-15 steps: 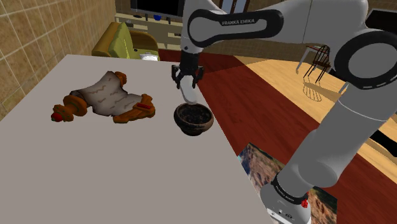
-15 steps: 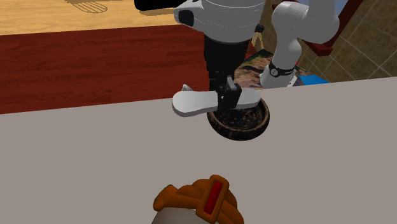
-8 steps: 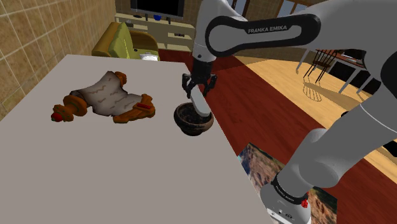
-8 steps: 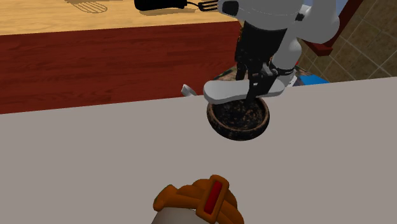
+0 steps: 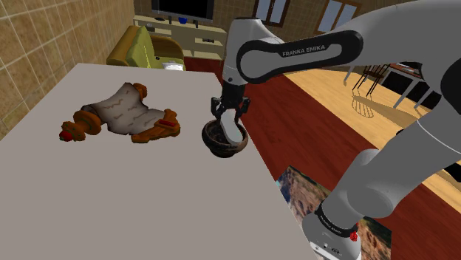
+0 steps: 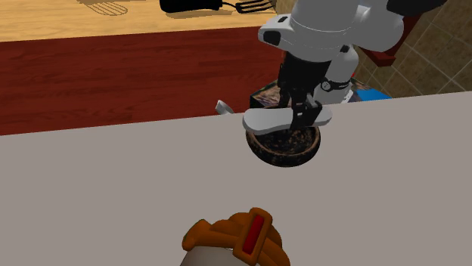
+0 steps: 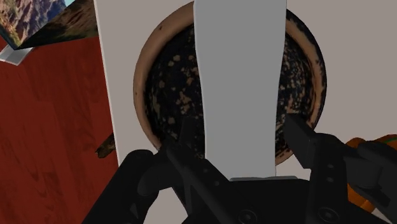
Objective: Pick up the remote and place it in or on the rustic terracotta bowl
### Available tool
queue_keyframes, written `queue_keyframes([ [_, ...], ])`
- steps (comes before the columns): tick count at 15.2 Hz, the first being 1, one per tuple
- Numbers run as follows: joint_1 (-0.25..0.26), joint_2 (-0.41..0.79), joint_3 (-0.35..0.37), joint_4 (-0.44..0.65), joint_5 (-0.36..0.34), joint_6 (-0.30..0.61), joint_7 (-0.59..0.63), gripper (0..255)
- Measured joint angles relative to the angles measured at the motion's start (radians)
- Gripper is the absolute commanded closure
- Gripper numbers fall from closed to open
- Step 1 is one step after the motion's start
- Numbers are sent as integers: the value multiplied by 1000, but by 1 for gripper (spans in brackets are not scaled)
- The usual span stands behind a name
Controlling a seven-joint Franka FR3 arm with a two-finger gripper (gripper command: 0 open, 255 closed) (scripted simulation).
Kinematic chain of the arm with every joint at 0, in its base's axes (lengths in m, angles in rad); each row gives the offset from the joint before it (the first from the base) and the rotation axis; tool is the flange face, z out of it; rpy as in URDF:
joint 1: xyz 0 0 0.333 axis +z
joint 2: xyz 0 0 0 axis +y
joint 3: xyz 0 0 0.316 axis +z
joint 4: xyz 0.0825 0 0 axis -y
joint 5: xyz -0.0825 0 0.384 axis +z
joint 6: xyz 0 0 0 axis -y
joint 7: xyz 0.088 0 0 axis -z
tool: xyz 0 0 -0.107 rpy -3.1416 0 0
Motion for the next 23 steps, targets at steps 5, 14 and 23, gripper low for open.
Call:
queue_keyframes([
  [5,0,22,2,-48,-3,71,3,255],
  [14,0,23,1,-54,-4,81,4,0],
  [23,2,-5,0,13,1,-15,2,0],
])
